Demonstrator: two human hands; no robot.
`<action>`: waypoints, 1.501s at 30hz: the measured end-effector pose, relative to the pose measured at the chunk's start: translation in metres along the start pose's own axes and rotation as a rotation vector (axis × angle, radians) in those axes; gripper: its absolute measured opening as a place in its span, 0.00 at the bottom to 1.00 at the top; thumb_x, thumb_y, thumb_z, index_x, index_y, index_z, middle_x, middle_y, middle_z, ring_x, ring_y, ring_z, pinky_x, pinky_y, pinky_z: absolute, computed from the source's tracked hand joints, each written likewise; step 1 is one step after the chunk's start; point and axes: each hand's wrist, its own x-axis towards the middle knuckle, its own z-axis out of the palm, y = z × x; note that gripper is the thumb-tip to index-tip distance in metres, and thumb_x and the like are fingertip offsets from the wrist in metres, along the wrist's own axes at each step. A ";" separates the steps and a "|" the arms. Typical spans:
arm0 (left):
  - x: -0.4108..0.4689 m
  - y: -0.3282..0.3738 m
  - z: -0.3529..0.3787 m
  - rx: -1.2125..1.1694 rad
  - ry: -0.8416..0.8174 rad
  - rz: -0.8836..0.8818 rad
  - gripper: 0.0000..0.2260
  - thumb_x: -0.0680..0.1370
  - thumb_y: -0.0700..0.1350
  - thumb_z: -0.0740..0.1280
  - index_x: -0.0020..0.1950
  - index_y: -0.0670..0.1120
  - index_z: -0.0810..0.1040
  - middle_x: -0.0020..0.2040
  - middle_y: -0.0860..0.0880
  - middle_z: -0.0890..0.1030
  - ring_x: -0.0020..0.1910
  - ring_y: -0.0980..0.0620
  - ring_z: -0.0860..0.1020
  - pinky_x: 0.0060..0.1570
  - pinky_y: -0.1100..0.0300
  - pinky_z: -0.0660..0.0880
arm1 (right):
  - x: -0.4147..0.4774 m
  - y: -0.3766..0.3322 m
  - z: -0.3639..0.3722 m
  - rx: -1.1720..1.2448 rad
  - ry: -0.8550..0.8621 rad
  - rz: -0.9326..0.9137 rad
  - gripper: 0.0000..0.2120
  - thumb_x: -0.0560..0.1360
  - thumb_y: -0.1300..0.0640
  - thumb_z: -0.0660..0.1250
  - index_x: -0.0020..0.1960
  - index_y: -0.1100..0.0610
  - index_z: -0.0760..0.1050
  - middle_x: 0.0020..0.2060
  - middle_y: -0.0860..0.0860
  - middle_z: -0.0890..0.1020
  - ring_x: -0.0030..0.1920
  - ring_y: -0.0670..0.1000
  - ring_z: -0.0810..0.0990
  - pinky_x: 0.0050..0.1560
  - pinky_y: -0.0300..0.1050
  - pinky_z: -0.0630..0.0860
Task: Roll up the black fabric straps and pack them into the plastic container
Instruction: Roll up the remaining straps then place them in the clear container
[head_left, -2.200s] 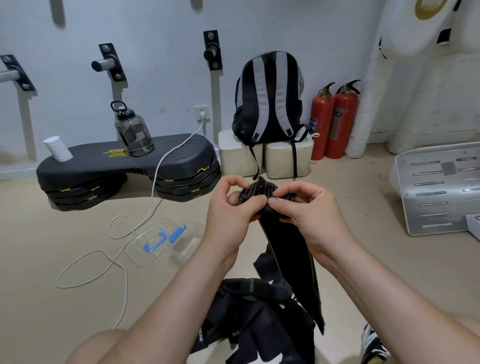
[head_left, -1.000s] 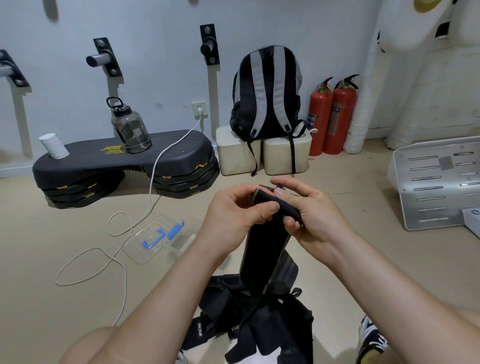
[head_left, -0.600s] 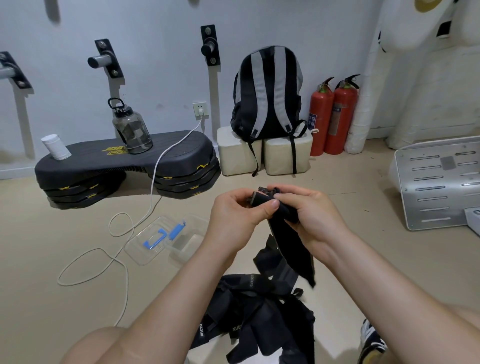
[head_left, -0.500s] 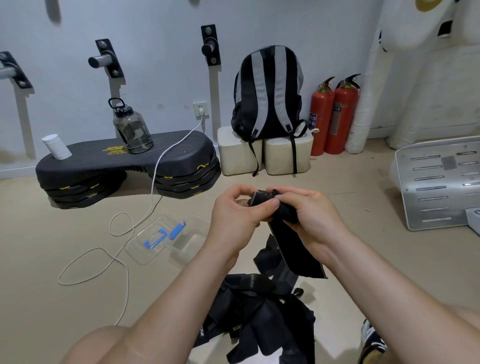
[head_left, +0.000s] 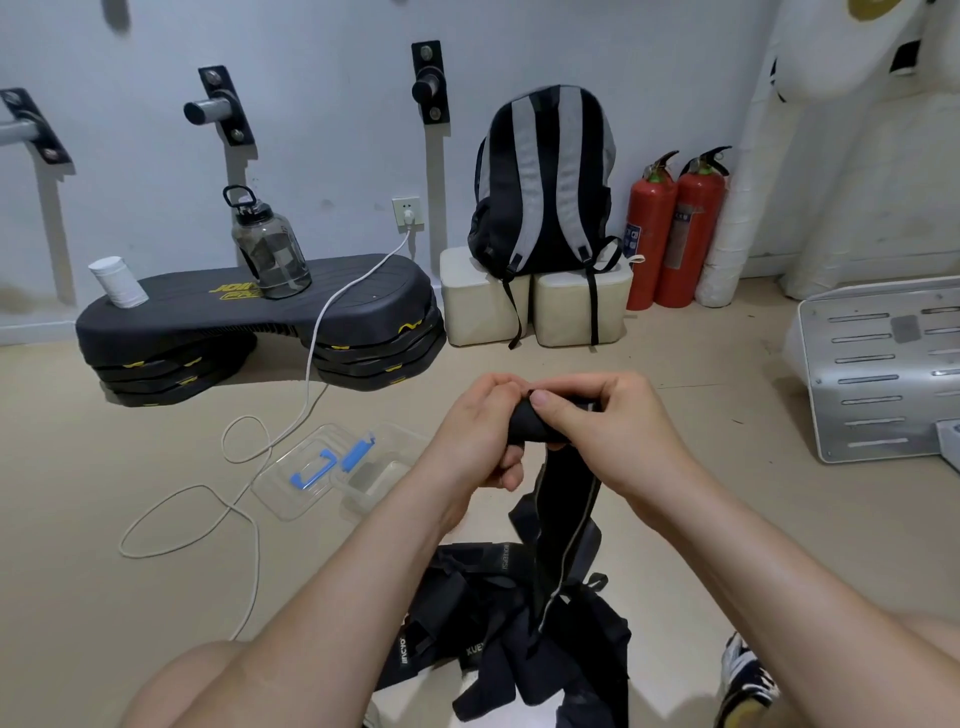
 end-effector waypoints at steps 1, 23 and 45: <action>-0.002 0.001 -0.001 0.030 -0.021 -0.005 0.10 0.83 0.47 0.55 0.58 0.46 0.73 0.37 0.41 0.76 0.24 0.51 0.72 0.28 0.61 0.67 | 0.000 -0.001 0.000 -0.001 -0.001 -0.007 0.07 0.77 0.60 0.70 0.46 0.52 0.86 0.38 0.50 0.86 0.37 0.48 0.82 0.44 0.45 0.79; -0.012 0.010 -0.017 0.284 -0.116 0.488 0.15 0.67 0.41 0.80 0.47 0.52 0.78 0.45 0.49 0.82 0.42 0.49 0.81 0.47 0.58 0.79 | 0.001 -0.009 0.007 0.551 -0.084 0.277 0.15 0.76 0.71 0.60 0.41 0.52 0.67 0.34 0.53 0.74 0.27 0.48 0.68 0.24 0.38 0.59; -0.005 0.007 -0.005 -0.137 0.137 0.365 0.11 0.73 0.39 0.75 0.44 0.44 0.72 0.32 0.51 0.78 0.31 0.55 0.76 0.34 0.63 0.74 | -0.004 -0.015 -0.007 0.399 -0.061 -0.029 0.05 0.74 0.62 0.72 0.47 0.64 0.83 0.42 0.60 0.86 0.42 0.53 0.85 0.43 0.42 0.81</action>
